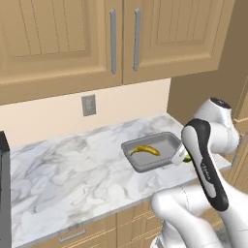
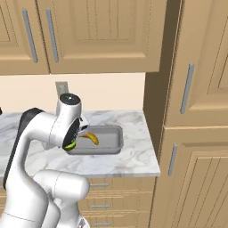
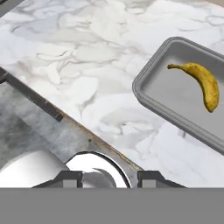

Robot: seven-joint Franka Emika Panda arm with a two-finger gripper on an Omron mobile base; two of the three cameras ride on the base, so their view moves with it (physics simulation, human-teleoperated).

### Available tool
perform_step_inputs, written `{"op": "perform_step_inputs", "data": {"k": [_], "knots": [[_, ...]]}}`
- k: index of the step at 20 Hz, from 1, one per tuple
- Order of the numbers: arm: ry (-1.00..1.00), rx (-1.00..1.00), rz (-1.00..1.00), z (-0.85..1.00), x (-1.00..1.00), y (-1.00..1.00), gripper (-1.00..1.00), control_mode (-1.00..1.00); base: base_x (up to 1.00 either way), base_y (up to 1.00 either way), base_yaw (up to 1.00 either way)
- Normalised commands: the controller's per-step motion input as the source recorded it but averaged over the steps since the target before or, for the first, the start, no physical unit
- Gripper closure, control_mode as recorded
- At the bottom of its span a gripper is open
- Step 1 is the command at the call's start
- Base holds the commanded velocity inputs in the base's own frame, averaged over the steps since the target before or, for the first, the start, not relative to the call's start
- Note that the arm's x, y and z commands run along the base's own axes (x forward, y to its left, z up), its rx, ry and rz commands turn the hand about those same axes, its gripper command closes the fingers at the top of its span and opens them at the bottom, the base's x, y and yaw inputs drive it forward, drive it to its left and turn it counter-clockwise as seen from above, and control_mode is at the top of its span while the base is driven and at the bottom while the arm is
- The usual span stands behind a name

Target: Pick the banana and kiwi from the fridge and place them inside the tupperware on the counter.

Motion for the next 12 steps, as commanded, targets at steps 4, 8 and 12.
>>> {"op": "perform_step_inputs", "data": {"k": [4, 8, 12], "knots": [[0.1, 0.0, 0.05, -0.44, 0.51, 0.0, 1.0, -1.0, 0.0, 0.0, 0.0], [0.03, 0.0, 0.02, -0.38, 0.47, 0.0, 1.0, -1.0, 0.0, 0.0, 0.0], [0.0, 0.0, 0.0, -0.3, 0.28, -0.08, 1.0, -1.0, 0.0, 0.0, 0.0]]}}
